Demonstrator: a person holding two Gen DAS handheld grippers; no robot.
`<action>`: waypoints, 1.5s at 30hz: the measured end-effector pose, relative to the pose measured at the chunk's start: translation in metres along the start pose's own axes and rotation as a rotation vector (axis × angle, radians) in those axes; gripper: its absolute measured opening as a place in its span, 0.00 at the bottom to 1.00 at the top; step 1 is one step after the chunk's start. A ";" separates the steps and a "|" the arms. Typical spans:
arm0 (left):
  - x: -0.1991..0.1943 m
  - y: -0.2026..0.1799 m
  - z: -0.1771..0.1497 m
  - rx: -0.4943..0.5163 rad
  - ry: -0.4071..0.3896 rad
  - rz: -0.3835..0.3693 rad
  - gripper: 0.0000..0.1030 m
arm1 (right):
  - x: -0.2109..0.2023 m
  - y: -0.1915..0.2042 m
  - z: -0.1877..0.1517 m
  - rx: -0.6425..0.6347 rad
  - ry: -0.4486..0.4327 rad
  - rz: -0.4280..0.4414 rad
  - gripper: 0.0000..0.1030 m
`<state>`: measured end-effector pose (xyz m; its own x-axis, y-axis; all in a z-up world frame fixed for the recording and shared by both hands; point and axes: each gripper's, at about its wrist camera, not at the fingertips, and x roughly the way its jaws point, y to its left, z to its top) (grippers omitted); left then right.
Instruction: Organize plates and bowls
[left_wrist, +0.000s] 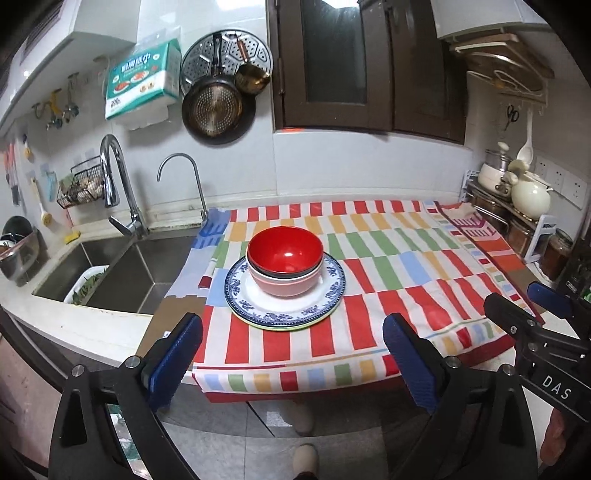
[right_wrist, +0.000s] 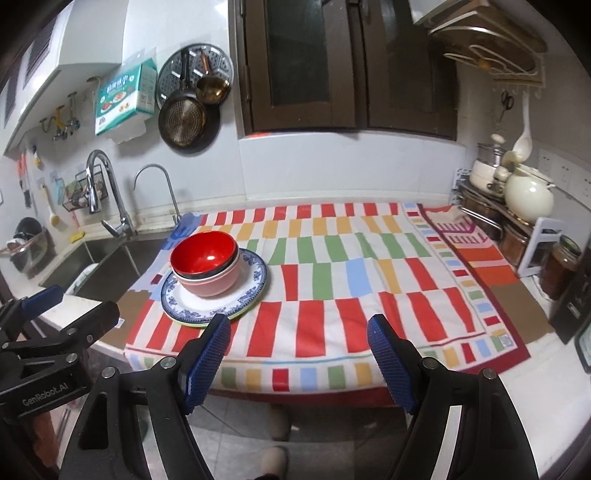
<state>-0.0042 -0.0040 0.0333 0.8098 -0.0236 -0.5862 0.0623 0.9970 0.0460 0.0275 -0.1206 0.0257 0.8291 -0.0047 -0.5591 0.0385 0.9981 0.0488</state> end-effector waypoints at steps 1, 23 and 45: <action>-0.005 -0.001 -0.001 -0.003 -0.008 -0.002 0.97 | -0.004 0.000 -0.001 0.001 -0.005 -0.003 0.75; -0.048 -0.007 -0.006 -0.011 -0.062 -0.019 1.00 | -0.051 -0.006 -0.011 -0.004 -0.072 -0.007 0.79; -0.047 -0.005 -0.009 -0.004 -0.032 -0.039 1.00 | -0.053 -0.006 -0.010 -0.005 -0.071 0.003 0.79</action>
<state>-0.0480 -0.0076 0.0536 0.8252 -0.0643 -0.5612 0.0913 0.9956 0.0203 -0.0218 -0.1262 0.0470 0.8667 -0.0064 -0.4988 0.0339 0.9984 0.0460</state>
